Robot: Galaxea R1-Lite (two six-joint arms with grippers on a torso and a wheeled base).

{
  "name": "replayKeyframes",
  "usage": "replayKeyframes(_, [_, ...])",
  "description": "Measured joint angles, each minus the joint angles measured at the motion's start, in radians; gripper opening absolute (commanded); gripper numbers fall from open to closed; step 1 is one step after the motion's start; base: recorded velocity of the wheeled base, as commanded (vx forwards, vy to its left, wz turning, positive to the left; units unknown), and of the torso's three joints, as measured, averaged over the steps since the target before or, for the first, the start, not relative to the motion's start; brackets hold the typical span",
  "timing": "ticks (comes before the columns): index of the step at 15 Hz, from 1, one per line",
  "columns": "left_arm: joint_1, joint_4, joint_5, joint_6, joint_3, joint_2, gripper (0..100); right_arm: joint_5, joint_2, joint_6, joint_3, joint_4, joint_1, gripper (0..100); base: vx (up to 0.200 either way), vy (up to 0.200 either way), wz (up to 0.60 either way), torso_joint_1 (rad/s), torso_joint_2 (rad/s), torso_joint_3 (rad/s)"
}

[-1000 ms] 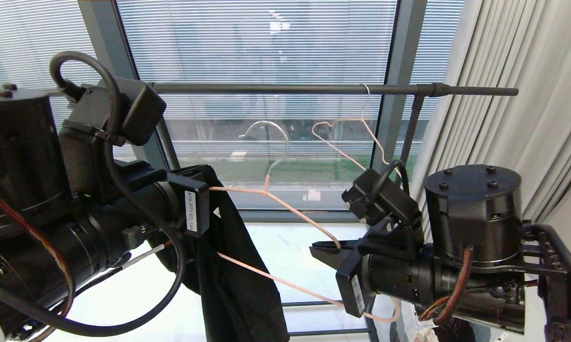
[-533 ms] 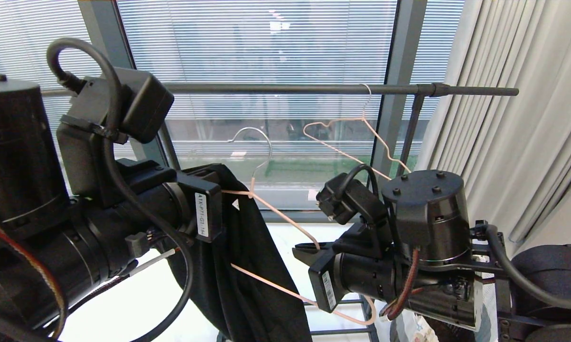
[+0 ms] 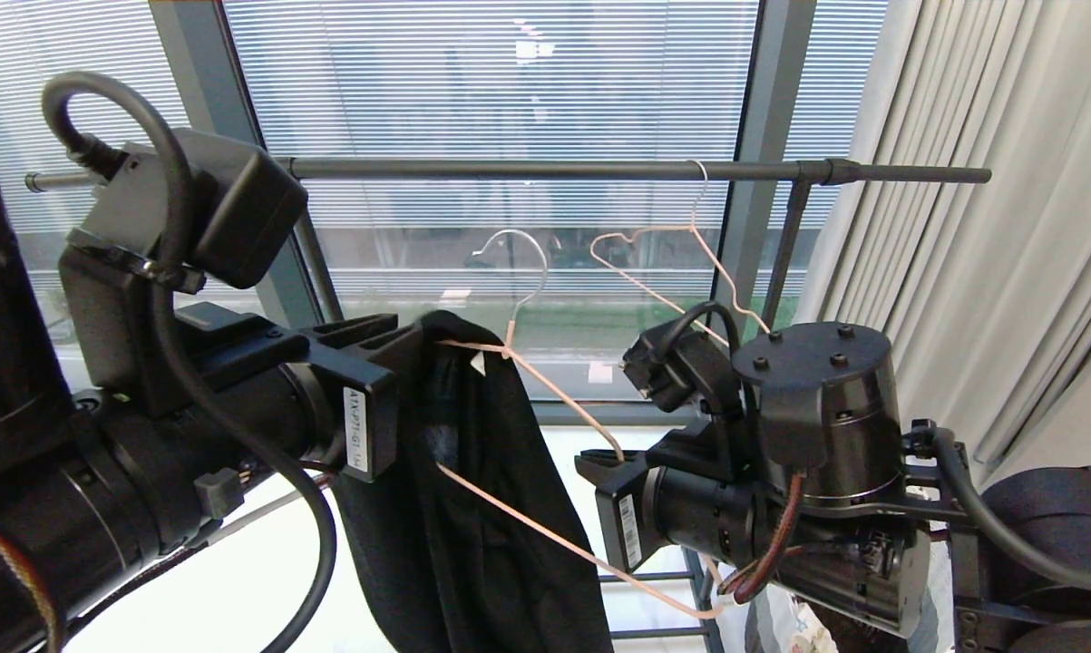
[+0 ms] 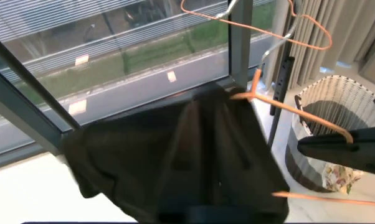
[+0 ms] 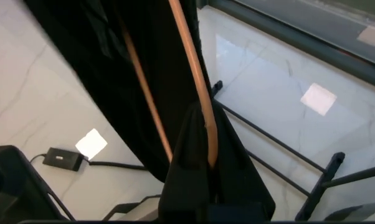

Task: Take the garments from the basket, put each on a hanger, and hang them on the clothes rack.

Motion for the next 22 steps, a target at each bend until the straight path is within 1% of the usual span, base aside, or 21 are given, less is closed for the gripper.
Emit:
replayKeyframes(1, [0.001,0.0,0.0,0.0,-0.005,-0.001,100,-0.002,-0.005,-0.01,0.002,-0.002,0.002,0,0.0,0.0,0.0,0.0,0.0,0.0])
replayKeyframes(3, [0.001,-0.001,0.0,0.0,-0.019,-0.006,100,-0.016,-0.011,-0.063,0.022,-0.067,0.003,0,0.0,0.0,0.0,0.0,0.0,0.0])
replayKeyframes(5, [0.003,0.0,0.001,0.0,-0.01,-0.023,100,-0.019,-0.018,-0.125,0.068,-0.139,-0.002,0,0.0,0.0,0.0,0.0,0.0,0.0])
replayKeyframes(6, [0.005,-0.001,0.001,0.0,0.003,-0.034,100,-0.019,-0.023,-0.145,0.092,-0.165,-0.008,0,0.0,0.0,0.0,0.0,0.0,0.0])
replayKeyframes(8, [0.015,0.0,0.0,0.002,0.063,-0.073,100,-0.019,-0.035,-0.189,0.161,-0.271,-0.022,0,0.0,0.0,0.0,0.0,0.0,0.0])
replayKeyframes(10, [0.028,0.0,-0.017,0.006,0.127,-0.123,100,-0.013,-0.059,-0.254,0.224,-0.331,-0.042,0,0.0,0.0,0.0,0.0,0.0,0.0])
replayKeyframes(11, [0.036,0.0,-0.056,0.009,0.168,-0.153,100,0.004,-0.083,-0.301,0.261,-0.342,-0.053,0,0.0,0.0,0.0,0.0,0.0,0.0])
replayKeyframes(12, [0.049,0.001,-0.123,0.014,0.209,-0.183,100,0.03,-0.115,-0.349,0.3,-0.354,-0.063,0,0.0,0.0,0.0,0.0,0.0,0.0])
replayKeyframes(13, [0.07,0.0,-0.178,0.038,0.239,-0.204,100,0.05,-0.146,-0.382,0.333,-0.358,-0.068,0,0.0,0.0,0.0,0.0,0.0,0.0])
replayKeyframes(15, [0.113,0.0,-0.274,0.143,0.297,-0.234,100,0.087,-0.223,-0.444,0.405,-0.36,-0.075,0,0.0,0.0,0.0,0.0,0.0,0.0])
replayKeyframes(16, [0.123,0.0,-0.33,0.169,0.317,-0.241,100,0.106,-0.261,-0.47,0.434,-0.362,-0.077,0,0.0,0.0,0.0,0.0,0.0,0.0])
replayKeyframes(18, [0.13,0.0,-0.433,0.215,0.342,-0.246,100,0.138,-0.331,-0.55,0.491,-0.361,-0.073,0,0.0,0.0,0.0,0.0,0.0,0.0])
replayKeyframes(19, [0.131,0.0,-0.485,0.261,0.354,-0.246,100,0.143,-0.356,-0.571,0.508,-0.361,-0.062,0,0.0,0.0,0.0,0.0,0.0,0.0])
replayKeyframes(20, [0.133,0.0,-0.516,0.301,0.368,-0.241,100,0.146,-0.377,-0.578,0.523,-0.362,-0.046,0,0.0,0.0,0.0,0.0,0.0,0.0])
replayKeyframes(22, [0.134,-0.001,-0.527,0.325,0.379,-0.215,100,0.142,-0.405,-0.583,0.543,-0.361,-0.005,0,0.0,0.0,0.0,0.0,0.0,0.0])
